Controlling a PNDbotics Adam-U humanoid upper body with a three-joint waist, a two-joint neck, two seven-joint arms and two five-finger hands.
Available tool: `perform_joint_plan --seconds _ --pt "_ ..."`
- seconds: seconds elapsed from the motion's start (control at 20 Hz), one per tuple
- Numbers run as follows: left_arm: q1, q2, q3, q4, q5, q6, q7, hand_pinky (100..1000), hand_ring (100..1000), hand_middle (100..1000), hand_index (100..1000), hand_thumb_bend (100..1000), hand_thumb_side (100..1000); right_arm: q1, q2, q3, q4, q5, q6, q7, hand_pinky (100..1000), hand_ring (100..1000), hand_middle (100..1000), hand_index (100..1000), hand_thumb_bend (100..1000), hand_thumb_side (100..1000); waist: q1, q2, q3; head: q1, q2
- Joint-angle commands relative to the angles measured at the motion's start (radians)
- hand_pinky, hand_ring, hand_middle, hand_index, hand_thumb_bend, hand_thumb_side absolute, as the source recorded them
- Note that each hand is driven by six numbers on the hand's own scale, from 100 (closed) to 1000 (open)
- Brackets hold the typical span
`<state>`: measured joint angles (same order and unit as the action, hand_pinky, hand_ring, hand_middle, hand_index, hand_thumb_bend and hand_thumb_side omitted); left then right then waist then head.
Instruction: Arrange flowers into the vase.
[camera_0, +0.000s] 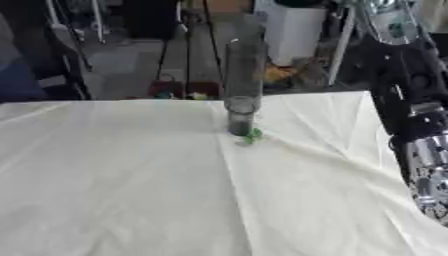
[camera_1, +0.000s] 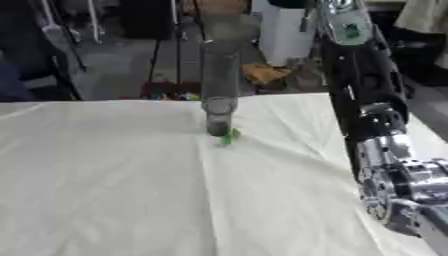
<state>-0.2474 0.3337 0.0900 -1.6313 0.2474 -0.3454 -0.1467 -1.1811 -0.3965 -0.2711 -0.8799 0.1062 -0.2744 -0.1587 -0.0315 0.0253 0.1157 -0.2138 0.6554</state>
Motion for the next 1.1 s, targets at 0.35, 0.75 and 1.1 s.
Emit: perform_joint_plan --seconds 0.35,0.75,1.1 --pt "-0.026 -0.003 -0.004 -0.017 0.012 -0.001 -0.009 605 582 686 681 637 667 -0.039 0.025 -0.004 -0.064 -0.059 -0.037 -0.019 100 100 100 116 100 903 0.008 -0.007 0.048 -0.026 -0.026" --pt "-0.038 -0.014 -0.008 -0.021 0.018 0.0 -0.014 605 582 686 680 638 668 -0.022 0.051 -0.013 -0.075 -0.056 -0.046 -0.001 100 106 100 115 100 909 0.019 0.01 0.105 -0.052 -0.04" --pt "-0.045 -0.018 -0.009 -0.023 0.021 0.001 -0.016 605 581 686 679 637 669 -0.008 0.055 -0.021 -0.083 -0.044 -0.049 0.012 100 110 100 115 100 911 0.028 0.025 0.144 -0.069 -0.05"
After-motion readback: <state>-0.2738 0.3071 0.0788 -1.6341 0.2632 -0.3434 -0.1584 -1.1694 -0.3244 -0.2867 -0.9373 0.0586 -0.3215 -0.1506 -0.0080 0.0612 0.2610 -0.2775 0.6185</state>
